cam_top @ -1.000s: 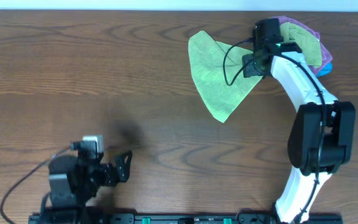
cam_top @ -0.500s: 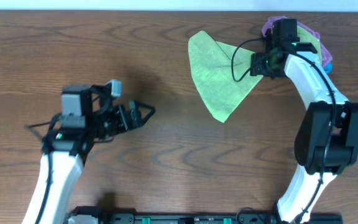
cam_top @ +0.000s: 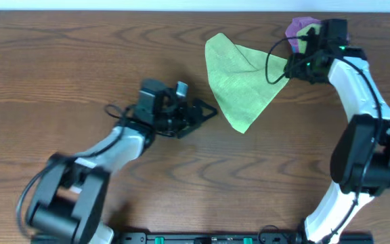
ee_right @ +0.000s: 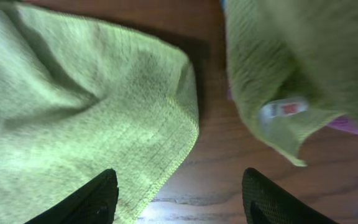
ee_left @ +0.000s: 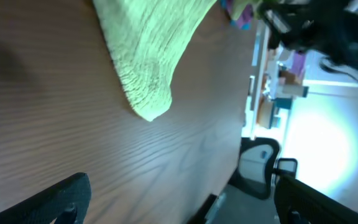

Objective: Fold the cloth
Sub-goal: 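Reach the left gripper to the towel's left corner and grasp it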

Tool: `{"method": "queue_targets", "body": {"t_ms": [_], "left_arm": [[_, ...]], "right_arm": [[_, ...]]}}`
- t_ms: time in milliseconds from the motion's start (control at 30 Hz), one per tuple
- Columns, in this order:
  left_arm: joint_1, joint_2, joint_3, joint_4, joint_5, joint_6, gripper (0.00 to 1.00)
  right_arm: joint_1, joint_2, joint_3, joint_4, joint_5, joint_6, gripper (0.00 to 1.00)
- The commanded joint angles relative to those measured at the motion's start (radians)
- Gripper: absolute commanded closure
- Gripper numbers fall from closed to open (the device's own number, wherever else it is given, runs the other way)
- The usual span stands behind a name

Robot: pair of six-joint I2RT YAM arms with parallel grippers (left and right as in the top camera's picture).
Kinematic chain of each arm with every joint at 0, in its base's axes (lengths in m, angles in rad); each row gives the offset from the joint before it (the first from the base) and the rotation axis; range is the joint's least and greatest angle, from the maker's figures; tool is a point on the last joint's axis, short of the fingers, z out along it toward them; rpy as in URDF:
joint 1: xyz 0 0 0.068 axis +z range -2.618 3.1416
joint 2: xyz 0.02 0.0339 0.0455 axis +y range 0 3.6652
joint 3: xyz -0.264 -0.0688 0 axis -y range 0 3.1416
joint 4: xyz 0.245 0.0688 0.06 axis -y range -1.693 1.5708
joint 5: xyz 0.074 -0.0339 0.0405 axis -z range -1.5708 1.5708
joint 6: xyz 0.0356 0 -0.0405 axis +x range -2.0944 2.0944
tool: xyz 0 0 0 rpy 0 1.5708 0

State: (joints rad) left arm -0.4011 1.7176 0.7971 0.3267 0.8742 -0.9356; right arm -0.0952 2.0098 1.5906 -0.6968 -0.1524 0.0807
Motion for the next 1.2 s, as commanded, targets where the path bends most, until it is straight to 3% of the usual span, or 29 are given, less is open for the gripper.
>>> {"method": "queue_targets", "body": {"t_ms": [0,133,300,767,1167], "left_arm": [[-0.051,0.091,0.008,0.102,0.010,-0.169,0.05],[-0.114,0.190,0.008,0.294,-0.011,-0.304,0.04],[-0.181,0.259,0.008,0.383,-0.083,-0.429,0.05],[-0.282,0.272,0.018,0.385,-0.389,-0.554,0.04],[-0.314,0.308,0.120,0.302,-0.478,-0.542,0.01]], "right_arm": [[-0.005,-0.080,0.017,0.002,-0.035,0.016,0.36],[-0.005,-0.097,0.017,0.004,-0.035,0.016,0.36],[-0.003,-0.097,0.017,-0.004,-0.036,0.016,0.36],[-0.002,-0.097,0.017,-0.008,-0.040,0.016,0.35],[-0.002,-0.097,0.017,-0.012,-0.066,0.017,0.36]]}}
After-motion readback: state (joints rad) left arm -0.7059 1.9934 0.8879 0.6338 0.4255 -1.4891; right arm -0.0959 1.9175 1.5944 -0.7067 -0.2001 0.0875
